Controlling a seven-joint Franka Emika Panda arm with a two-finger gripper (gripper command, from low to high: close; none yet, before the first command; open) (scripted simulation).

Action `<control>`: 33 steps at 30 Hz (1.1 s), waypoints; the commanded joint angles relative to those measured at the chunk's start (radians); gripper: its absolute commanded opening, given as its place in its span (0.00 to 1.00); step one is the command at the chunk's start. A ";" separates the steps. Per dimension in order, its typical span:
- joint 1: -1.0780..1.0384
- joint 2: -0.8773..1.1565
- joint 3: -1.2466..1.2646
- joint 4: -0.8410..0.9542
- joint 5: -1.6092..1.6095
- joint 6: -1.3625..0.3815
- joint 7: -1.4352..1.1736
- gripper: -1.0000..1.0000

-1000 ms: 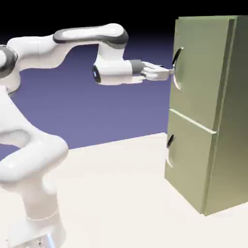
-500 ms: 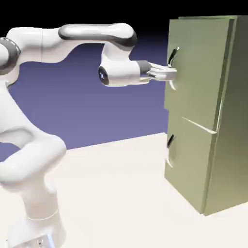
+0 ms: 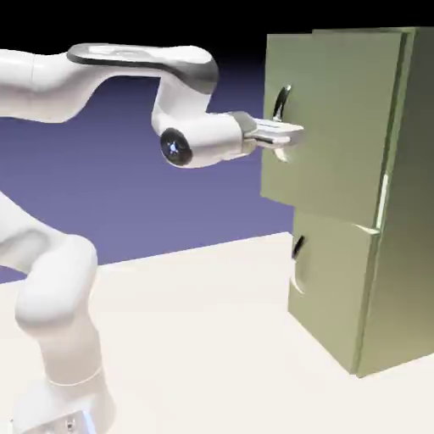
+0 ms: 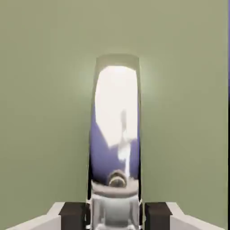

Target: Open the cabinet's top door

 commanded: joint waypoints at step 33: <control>0.130 0.449 -0.923 0.378 -0.905 -1.412 0.040 0.00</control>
